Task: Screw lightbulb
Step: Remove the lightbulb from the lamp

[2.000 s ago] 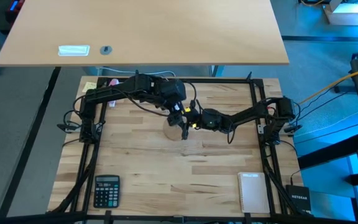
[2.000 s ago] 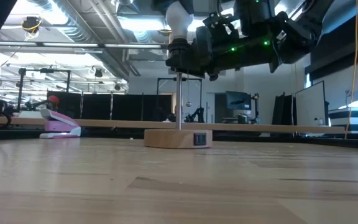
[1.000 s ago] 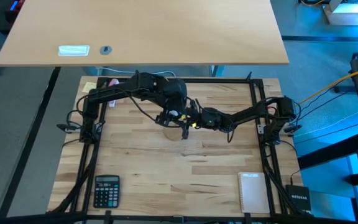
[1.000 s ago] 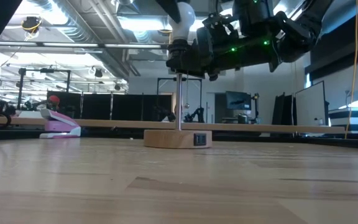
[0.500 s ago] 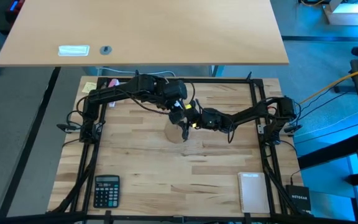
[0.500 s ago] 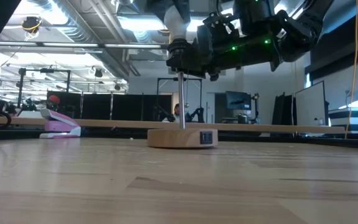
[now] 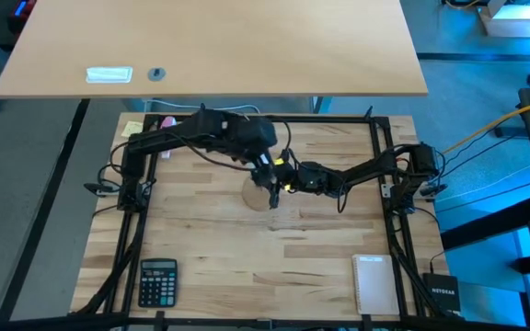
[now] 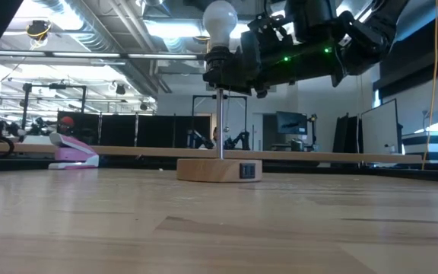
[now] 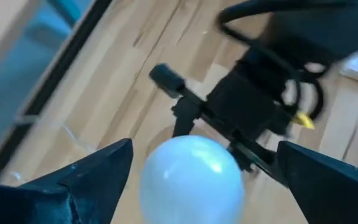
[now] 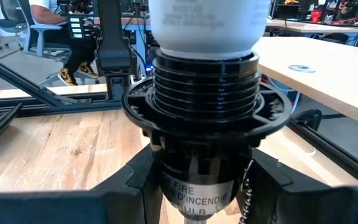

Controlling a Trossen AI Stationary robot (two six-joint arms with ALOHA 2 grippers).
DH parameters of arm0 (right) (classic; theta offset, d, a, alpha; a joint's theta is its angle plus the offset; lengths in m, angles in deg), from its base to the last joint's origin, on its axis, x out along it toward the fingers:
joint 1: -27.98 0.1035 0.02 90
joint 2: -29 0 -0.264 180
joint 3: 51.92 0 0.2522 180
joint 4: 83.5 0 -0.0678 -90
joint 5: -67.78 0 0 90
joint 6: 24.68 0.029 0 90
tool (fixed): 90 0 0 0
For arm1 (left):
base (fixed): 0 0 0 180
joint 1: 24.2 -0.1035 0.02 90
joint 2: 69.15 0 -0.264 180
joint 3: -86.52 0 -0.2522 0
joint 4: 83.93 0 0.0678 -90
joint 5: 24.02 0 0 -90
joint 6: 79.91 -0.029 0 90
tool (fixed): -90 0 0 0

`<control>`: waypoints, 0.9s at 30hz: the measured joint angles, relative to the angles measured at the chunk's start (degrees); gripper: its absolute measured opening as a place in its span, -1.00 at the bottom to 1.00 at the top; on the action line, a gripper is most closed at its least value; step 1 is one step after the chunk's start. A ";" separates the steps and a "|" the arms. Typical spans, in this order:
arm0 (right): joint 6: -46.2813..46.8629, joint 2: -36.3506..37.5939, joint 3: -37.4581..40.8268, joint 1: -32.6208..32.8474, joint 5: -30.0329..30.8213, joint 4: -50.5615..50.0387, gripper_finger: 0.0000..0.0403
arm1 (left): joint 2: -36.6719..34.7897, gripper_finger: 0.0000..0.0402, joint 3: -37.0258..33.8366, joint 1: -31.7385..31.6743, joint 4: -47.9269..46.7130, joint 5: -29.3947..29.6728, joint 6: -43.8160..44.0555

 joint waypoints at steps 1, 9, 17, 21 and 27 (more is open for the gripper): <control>0.00 0.00 -0.01 -0.01 0.00 0.02 -0.25 | -0.77 0.93 0.02 -0.12 -0.09 -0.01 -2.69; 0.13 0.00 0.00 -0.04 -0.35 -0.27 -0.25 | -5.16 0.94 -0.24 -1.92 -6.00 -1.99 -31.33; 0.17 0.00 0.00 -0.04 -0.37 -0.30 -0.25 | -5.38 0.94 -0.28 -1.38 -5.47 -1.91 -36.12; 0.17 0.00 0.00 -0.06 -0.39 -0.32 -0.25 | -5.38 0.94 -0.30 -0.20 -4.76 -1.95 -34.11; 0.13 0.00 0.00 -0.10 -0.87 -0.32 -0.25 | -5.29 0.94 -1.17 1.70 -1.92 -1.93 -31.09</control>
